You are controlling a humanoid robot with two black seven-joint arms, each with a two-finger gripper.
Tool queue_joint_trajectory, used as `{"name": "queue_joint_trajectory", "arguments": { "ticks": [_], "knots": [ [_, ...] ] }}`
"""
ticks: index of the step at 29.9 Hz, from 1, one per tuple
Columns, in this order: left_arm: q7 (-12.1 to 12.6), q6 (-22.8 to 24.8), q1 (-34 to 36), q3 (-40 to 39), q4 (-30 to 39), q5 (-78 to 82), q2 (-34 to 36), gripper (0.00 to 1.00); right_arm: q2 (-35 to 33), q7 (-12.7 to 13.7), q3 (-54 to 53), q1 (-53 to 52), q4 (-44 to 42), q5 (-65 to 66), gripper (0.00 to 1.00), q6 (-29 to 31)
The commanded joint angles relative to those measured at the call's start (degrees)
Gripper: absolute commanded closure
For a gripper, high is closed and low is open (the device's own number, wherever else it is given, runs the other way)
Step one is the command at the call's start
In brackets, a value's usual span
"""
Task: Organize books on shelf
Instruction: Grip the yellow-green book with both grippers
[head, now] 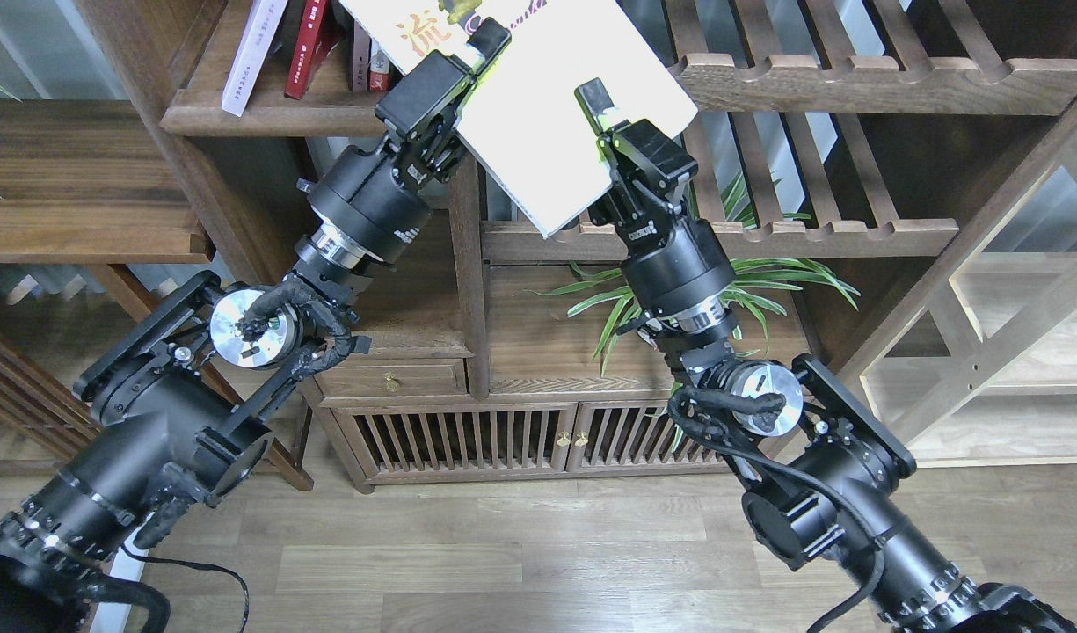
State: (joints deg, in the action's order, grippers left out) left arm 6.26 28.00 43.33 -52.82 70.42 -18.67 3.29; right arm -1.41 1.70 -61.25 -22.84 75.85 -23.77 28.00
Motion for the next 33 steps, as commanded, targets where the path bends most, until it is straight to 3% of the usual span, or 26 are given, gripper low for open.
{"name": "queue_joint_trajectory", "arguments": {
  "ticks": [1,4,13,20,22,28,33],
  "knots": [
    [-0.02,0.0,0.0,0.0,0.07,0.03,-0.03,0.58,0.0,-0.12,-0.01,-0.1,0.0,-0.05,0.97,0.0],
    [0.16,0.0,0.0,0.0,0.07,-0.05,0.05,0.62,0.0,-0.12,-0.01,-0.1,0.0,-0.05,0.97,0.0],
    [0.25,0.0,-0.61,-0.53,0.33,-0.67,-0.3,0.92,0.09,-0.12,-0.01,-0.18,0.0,-0.05,0.96,0.0],
    [0.6,0.0,-0.7,-0.53,0.68,-0.76,-0.56,0.97,0.0,-0.12,-0.01,-0.18,0.0,0.04,0.94,0.0],
    [0.51,0.0,-0.7,-0.53,0.77,-0.76,-0.56,0.98,-0.17,-0.03,-0.1,-0.18,0.0,0.13,0.88,0.0],
    [0.6,0.0,-0.7,-0.62,0.68,-0.76,-0.39,0.98,-1.05,-0.03,-1.15,-0.01,-0.09,3.64,0.51,0.0],
    [0.6,0.0,-0.88,-0.36,0.68,-0.67,-0.38,0.98,-3.07,-0.03,-1.68,0.17,-0.09,4.43,0.34,0.0]
  ]
}}
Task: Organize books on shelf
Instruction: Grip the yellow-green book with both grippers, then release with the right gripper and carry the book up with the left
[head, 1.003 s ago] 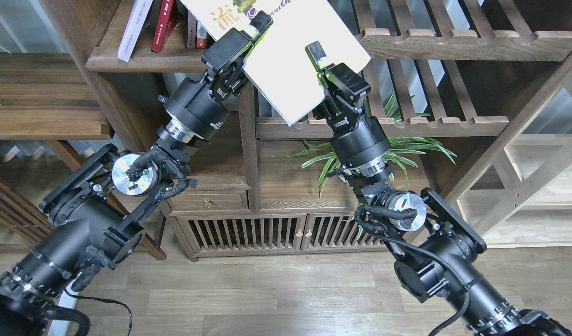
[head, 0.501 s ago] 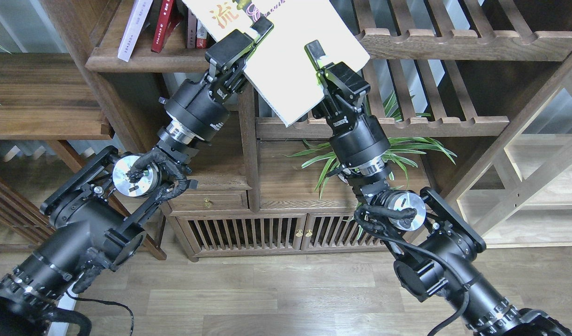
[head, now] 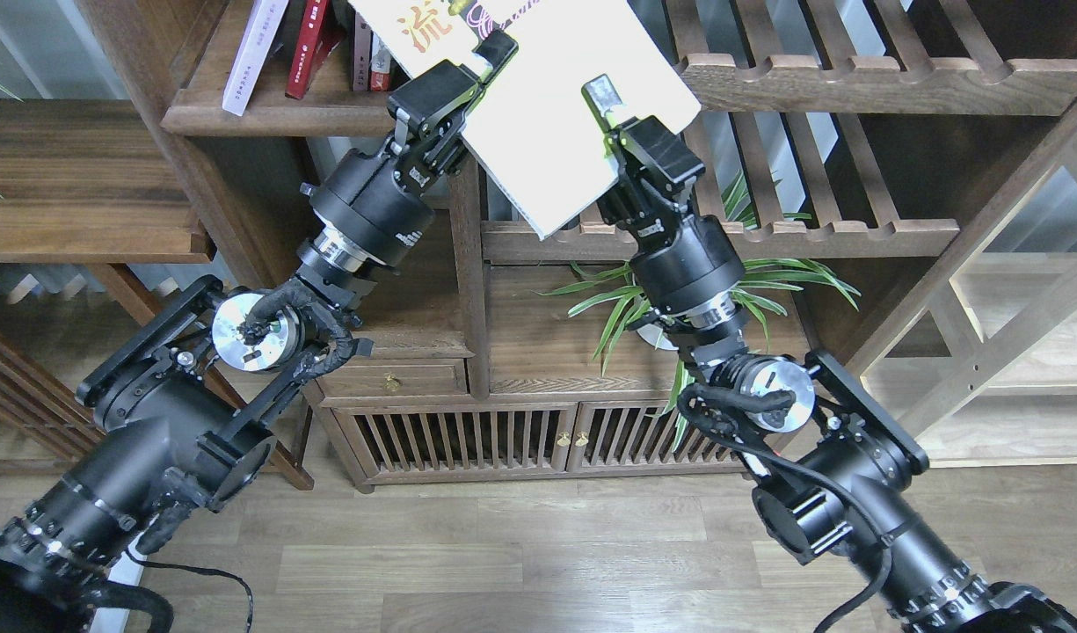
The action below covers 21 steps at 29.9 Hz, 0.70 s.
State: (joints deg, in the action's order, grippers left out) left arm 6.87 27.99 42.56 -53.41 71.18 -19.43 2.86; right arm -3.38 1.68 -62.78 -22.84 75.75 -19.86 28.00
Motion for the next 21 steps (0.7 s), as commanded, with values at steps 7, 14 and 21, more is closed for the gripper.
{"name": "queue_joint_trajectory", "arguments": {
  "ticks": [7,14,21],
  "knots": [
    [-0.02,0.01,-0.72,0.24,-0.25,0.63,0.21,0.98,-2.16,-0.18,-0.41,0.16,-0.08,1.49,0.29,0.0],
    [0.16,0.01,-1.69,0.94,0.27,1.5,1.79,0.97,-4.09,-0.45,-3.92,0.43,-1.05,1.41,0.26,0.0],
    [0.51,0.01,-3.01,0.94,4.93,3.88,6.27,0.97,-4.09,-0.45,-9.9,0.43,-2.45,1.4,0.24,0.0]
  ]
}}
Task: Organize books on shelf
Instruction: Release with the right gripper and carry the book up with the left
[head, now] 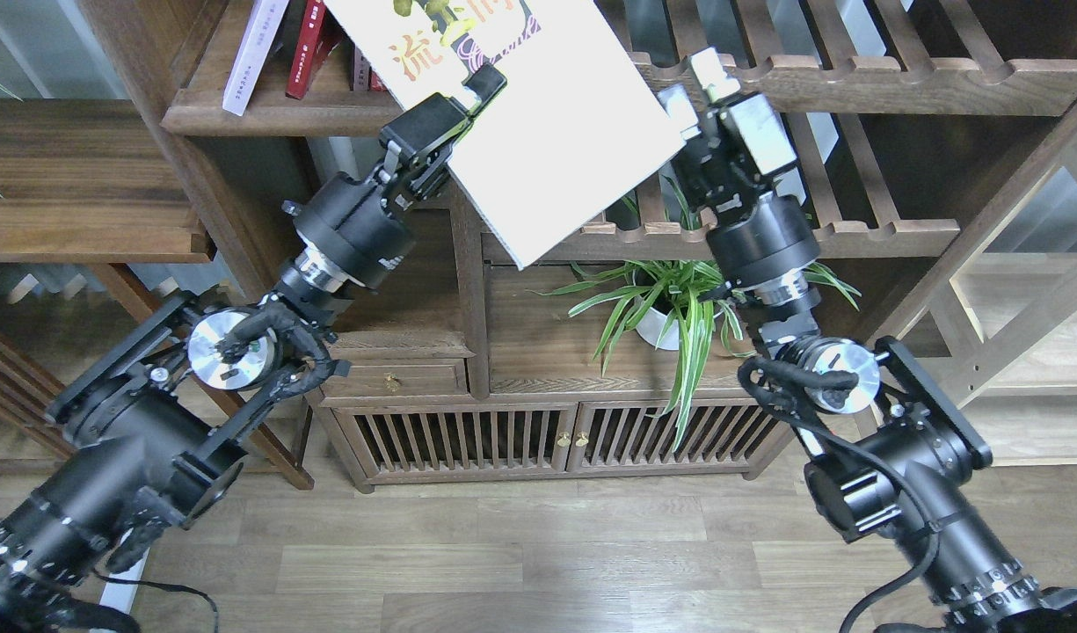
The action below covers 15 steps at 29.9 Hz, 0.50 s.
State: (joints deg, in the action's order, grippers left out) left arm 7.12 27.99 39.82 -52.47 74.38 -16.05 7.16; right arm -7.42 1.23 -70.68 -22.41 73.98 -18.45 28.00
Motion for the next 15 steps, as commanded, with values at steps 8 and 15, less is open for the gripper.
{"name": "queue_joint_trajectory", "arguments": {
  "ticks": [8,15],
  "knots": [
    [1.14,0.01,-0.36,0.26,7.87,3.65,12.07,0.96,-1.72,0.0,-3.77,1.06,-2.08,-0.01,0.23,0.0],
    [1.05,0.01,-0.97,-0.17,13.41,5.33,23.05,0.97,-3.66,0.18,-3.77,1.23,-4.46,0.26,0.23,0.0]
  ]
}}
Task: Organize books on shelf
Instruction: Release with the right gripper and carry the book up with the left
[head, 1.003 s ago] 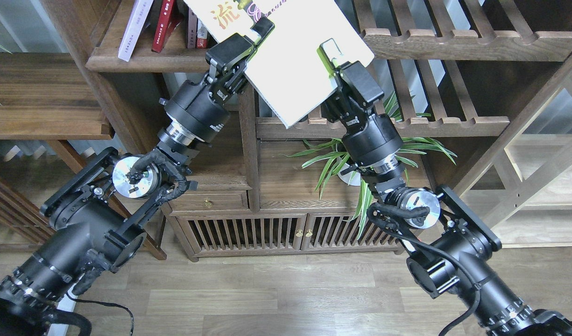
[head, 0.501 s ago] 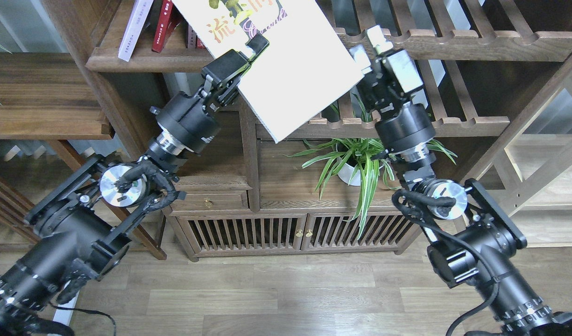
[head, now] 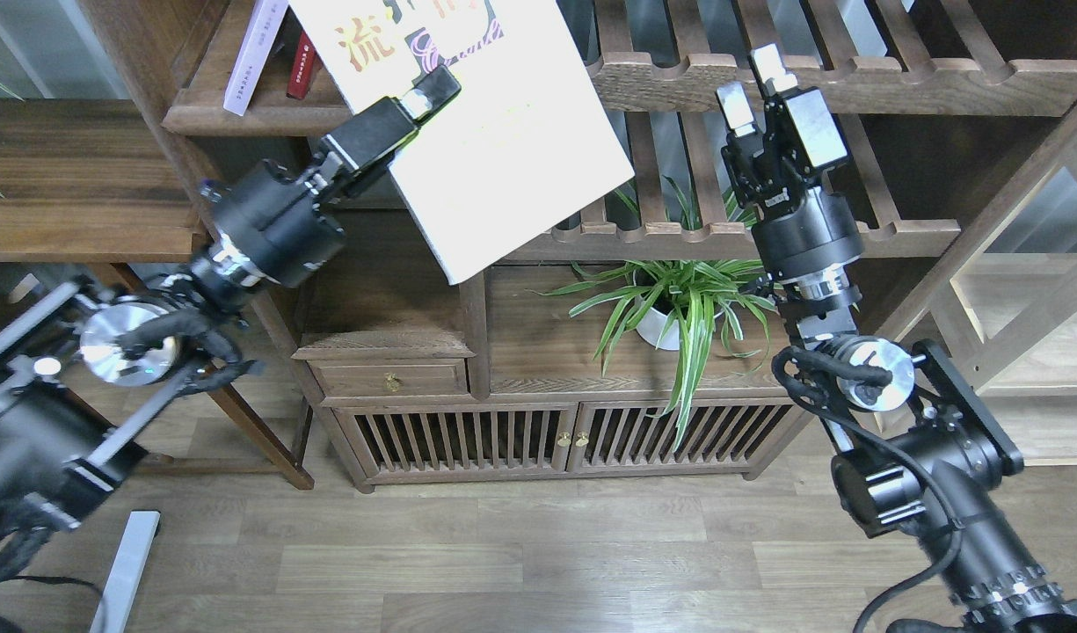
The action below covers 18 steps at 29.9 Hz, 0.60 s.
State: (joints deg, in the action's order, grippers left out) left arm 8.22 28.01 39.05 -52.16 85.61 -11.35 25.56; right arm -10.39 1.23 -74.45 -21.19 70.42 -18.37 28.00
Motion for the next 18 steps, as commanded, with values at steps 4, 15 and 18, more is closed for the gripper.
{"name": "queue_joint_trajectory", "arguments": {
  "ticks": [4,15,18],
  "knots": [
    [-0.3,-0.01,-0.37,-0.84,6.05,1.6,11.42,0.97,-2.26,0.53,0.62,0.1,-2.38,0.78,0.23,0.0],
    [-0.92,-0.01,-4.33,-10.06,10.8,4.94,27.16,0.96,-5.42,0.62,0.8,3.79,-6.96,4.48,0.21,0.0],
    [-0.83,-0.01,-5.12,-13.4,11.68,5.11,30.06,0.97,-6.22,0.71,1.06,5.54,-7.4,4.74,0.21,0.0]
  ]
}}
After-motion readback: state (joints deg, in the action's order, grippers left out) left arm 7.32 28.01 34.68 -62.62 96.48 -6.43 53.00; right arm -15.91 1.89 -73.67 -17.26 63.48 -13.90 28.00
